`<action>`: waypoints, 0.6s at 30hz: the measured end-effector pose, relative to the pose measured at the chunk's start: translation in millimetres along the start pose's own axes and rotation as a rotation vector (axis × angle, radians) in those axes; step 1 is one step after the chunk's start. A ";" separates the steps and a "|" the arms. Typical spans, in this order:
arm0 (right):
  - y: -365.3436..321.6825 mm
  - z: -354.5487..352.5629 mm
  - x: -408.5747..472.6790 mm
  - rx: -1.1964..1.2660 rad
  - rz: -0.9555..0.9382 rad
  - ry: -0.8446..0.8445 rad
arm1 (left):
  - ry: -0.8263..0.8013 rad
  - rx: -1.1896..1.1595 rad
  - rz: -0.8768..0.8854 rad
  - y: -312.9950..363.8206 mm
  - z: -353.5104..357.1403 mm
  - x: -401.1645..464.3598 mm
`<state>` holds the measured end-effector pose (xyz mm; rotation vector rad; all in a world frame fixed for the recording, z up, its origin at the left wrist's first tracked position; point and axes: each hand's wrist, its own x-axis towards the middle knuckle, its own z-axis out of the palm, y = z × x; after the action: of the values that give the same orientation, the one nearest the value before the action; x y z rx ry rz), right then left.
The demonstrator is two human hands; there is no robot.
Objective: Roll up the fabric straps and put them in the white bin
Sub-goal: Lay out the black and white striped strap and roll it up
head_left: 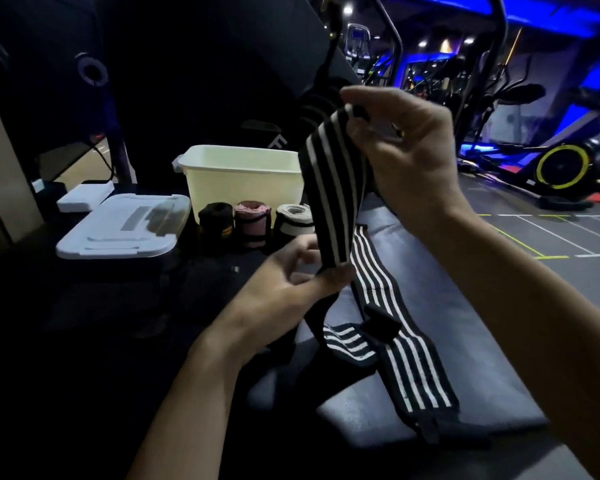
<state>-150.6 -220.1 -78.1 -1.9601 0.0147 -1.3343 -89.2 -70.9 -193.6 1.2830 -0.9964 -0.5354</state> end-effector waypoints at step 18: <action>86.9 -76.3 66.0 0.143 0.575 0.117 | 0.186 -0.186 -0.006 -20.6 51.3 26.0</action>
<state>-148.5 -352.4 -62.9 -1.5871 0.4888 -1.0271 -115.6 -124.4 -206.5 1.1476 -0.7696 -0.4918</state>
